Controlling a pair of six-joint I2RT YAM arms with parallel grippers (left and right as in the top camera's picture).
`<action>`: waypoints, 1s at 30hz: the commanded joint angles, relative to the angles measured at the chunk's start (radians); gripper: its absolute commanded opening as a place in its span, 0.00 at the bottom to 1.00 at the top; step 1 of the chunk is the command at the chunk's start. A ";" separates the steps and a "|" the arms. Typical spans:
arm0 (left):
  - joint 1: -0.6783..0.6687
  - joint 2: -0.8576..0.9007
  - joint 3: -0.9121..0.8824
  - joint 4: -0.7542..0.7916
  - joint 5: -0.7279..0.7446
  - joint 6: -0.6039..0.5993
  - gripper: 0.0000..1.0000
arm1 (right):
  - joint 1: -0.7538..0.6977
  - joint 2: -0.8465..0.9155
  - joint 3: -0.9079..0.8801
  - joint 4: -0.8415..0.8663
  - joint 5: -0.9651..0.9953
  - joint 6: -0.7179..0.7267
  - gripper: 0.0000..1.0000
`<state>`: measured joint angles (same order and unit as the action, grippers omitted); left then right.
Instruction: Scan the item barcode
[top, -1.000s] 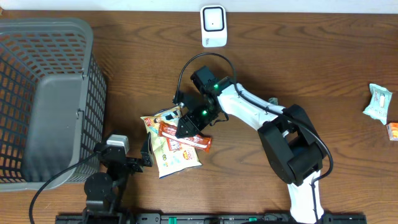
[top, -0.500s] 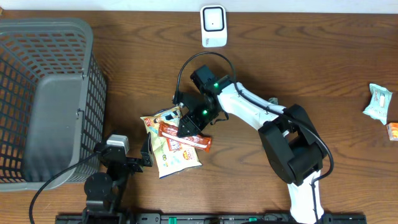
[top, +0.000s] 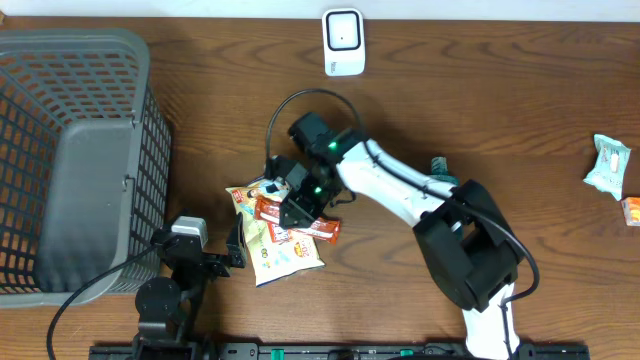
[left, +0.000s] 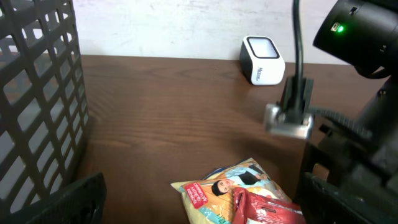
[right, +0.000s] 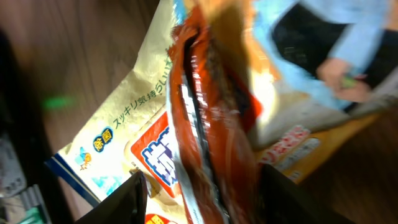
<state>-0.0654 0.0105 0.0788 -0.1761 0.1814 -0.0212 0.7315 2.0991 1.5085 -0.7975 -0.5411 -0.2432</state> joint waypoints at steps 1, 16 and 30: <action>0.003 -0.005 -0.016 -0.024 0.013 0.013 0.98 | 0.023 -0.018 0.006 -0.009 0.072 -0.020 0.52; 0.003 -0.005 -0.016 -0.023 0.013 0.013 0.98 | 0.025 -0.017 -0.057 -0.029 0.060 -0.021 0.36; 0.003 -0.005 -0.016 -0.024 0.013 0.013 0.98 | 0.009 -0.030 -0.027 -0.034 0.040 0.060 0.01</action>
<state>-0.0654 0.0105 0.0792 -0.1761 0.1814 -0.0208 0.7506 2.0968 1.4322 -0.8227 -0.5003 -0.2409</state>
